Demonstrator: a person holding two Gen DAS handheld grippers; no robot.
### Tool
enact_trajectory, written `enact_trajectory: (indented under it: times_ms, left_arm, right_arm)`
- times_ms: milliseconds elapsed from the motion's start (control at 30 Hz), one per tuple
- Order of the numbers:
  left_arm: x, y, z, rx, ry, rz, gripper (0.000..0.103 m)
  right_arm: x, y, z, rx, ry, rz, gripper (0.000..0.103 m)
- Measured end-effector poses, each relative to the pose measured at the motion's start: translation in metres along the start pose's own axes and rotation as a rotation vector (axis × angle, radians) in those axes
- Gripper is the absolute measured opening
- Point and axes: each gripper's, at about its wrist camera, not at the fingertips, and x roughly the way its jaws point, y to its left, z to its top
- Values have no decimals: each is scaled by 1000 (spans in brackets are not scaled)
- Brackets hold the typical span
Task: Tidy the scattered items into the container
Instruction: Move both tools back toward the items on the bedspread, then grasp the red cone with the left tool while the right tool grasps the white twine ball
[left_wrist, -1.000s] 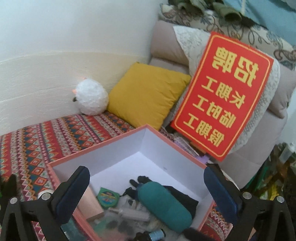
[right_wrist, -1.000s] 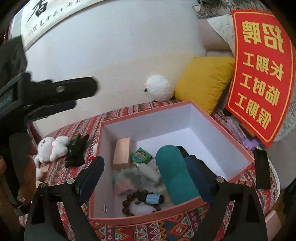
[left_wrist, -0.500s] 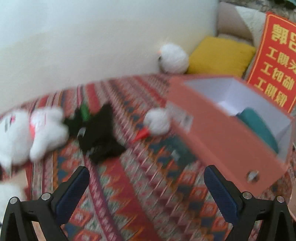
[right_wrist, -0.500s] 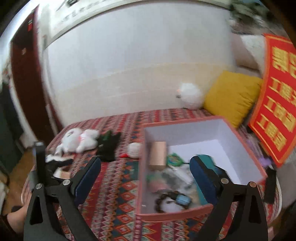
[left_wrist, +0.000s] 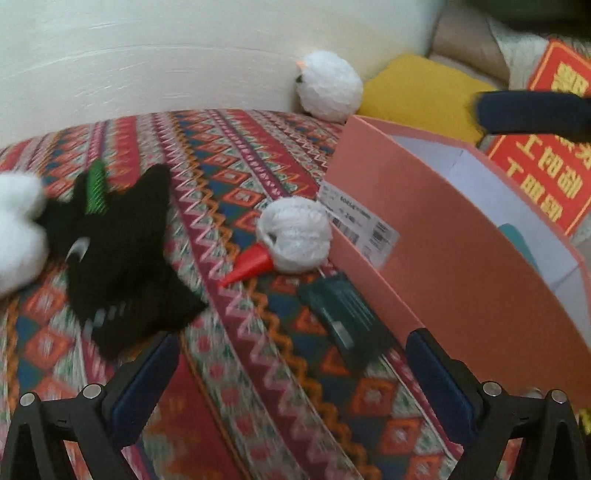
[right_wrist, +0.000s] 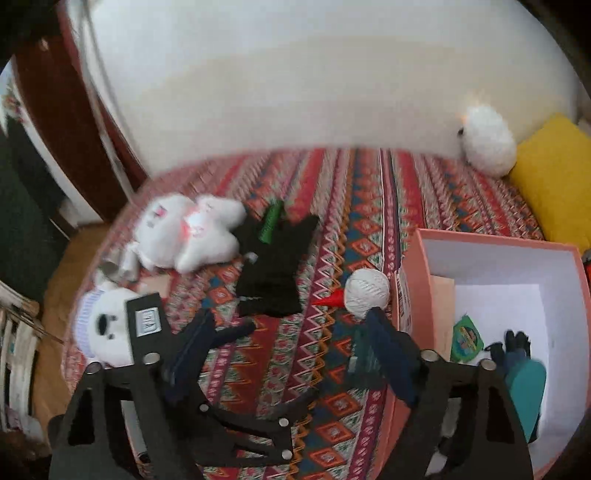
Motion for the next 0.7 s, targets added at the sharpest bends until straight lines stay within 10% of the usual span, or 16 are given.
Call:
enact_trajectory:
  times_ms: [500, 700]
  left_arm:
    - [104, 13, 53, 247, 138, -42, 84]
    - [109, 22, 63, 245, 133, 4, 29]
  right_arm:
    - [45, -44, 21, -110, 98, -189, 79]
    - [28, -42, 20, -211, 108, -193, 79]
